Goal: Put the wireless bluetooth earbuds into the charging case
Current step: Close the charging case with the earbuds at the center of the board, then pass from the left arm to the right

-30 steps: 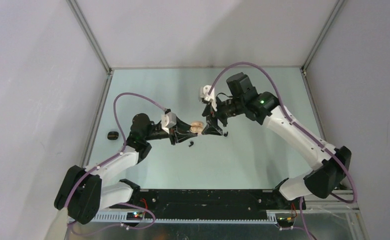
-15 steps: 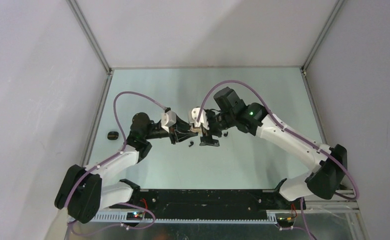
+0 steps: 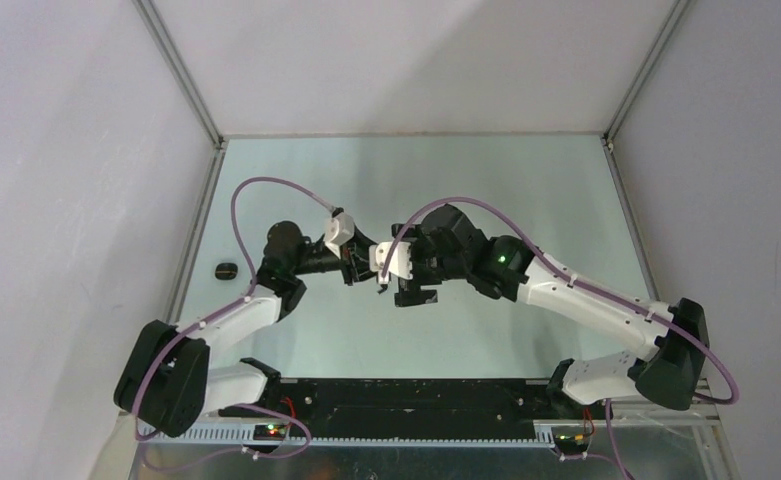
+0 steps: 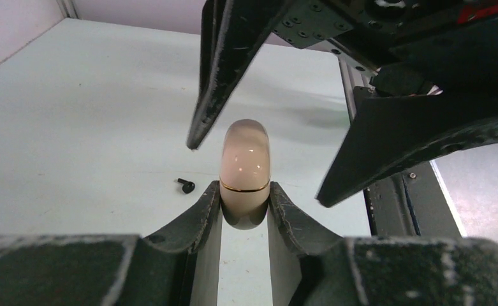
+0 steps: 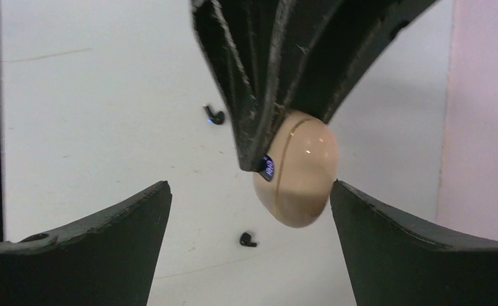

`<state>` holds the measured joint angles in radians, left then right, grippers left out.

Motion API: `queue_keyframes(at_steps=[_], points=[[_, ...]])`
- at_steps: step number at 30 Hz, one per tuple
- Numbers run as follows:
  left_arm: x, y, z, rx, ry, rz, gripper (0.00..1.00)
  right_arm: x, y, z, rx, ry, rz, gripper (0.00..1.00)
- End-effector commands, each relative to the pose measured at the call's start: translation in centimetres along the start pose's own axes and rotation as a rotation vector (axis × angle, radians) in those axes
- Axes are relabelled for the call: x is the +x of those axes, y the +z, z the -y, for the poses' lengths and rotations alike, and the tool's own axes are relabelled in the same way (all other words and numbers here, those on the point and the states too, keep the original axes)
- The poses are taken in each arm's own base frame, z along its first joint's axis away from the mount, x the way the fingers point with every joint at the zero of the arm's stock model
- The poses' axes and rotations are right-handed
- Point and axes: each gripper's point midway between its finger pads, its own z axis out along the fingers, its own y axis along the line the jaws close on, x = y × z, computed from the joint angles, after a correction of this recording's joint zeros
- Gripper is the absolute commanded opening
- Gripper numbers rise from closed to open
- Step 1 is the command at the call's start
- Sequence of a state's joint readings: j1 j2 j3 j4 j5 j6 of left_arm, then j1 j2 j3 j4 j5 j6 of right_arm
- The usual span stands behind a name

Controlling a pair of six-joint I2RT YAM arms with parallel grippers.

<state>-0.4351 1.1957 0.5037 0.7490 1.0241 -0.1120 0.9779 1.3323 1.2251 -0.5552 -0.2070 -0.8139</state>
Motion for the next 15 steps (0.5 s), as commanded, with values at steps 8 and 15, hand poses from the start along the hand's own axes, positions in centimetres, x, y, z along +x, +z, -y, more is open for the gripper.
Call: queue_keyframes(at_steps=[8,15], points=[[-3.6,0.9,-1.3,0.017,-0.139,0.094,0.00,0.7,0.9,6.0,0.393,-0.075,-0.069,0.99],[-3.3,1.2,-1.2,0.073,-0.232,0.084,0.00,0.5,1.1,6.4,0.450,-0.139,-0.085,0.89]])
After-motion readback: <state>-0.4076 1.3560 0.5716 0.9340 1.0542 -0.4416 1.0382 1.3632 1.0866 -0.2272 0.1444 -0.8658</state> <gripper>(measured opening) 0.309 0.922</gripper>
